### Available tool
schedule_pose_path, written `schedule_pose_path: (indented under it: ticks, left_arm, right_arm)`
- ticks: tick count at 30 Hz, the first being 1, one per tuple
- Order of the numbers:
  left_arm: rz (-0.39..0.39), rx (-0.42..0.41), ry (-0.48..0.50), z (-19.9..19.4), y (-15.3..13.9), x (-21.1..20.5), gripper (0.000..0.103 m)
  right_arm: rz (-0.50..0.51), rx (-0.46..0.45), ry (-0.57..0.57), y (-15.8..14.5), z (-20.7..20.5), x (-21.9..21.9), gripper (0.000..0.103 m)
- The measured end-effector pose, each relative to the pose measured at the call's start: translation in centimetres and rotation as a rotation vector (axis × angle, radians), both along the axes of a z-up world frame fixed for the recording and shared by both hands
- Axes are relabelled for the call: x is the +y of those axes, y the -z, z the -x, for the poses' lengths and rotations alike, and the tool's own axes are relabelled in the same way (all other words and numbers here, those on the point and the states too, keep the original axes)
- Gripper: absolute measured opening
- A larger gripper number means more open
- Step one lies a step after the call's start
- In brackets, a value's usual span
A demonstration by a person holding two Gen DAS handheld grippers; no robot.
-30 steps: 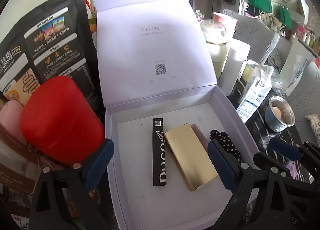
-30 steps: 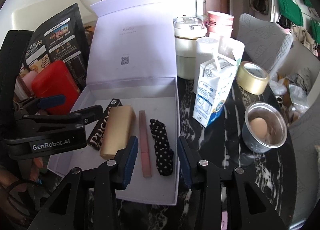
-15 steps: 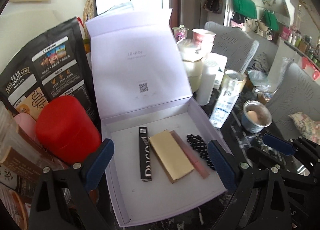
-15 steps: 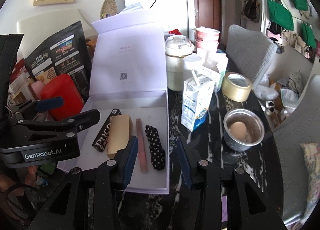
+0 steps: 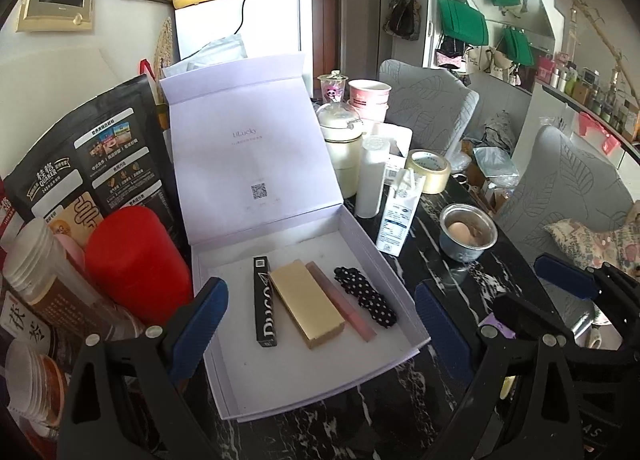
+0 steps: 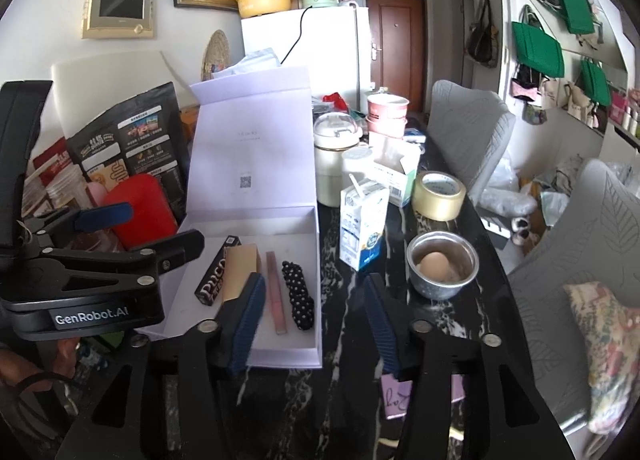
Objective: Organize rigid objects
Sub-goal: 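Lift both grippers out of the white box and back over the table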
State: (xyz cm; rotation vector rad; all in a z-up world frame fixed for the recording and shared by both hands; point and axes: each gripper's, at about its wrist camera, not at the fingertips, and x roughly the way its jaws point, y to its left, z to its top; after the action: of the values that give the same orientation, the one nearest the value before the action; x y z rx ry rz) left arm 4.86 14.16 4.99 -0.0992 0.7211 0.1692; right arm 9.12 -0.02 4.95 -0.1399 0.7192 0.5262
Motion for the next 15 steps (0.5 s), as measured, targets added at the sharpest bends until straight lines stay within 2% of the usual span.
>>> schedule_pose_path:
  ticks: [3,15]
  left_arm:
    - [-0.002,-0.007,0.007,0.9,0.0,-0.6,0.096]
    - [-0.004,0.009,0.012,3.4,0.9,-2.4,0.096]
  right_arm:
    - [-0.001,-0.006,0.017,-0.2,0.9,-0.8,0.075]
    - [-0.014,0.001,0.105,0.0,3.8,-4.3,0.080]
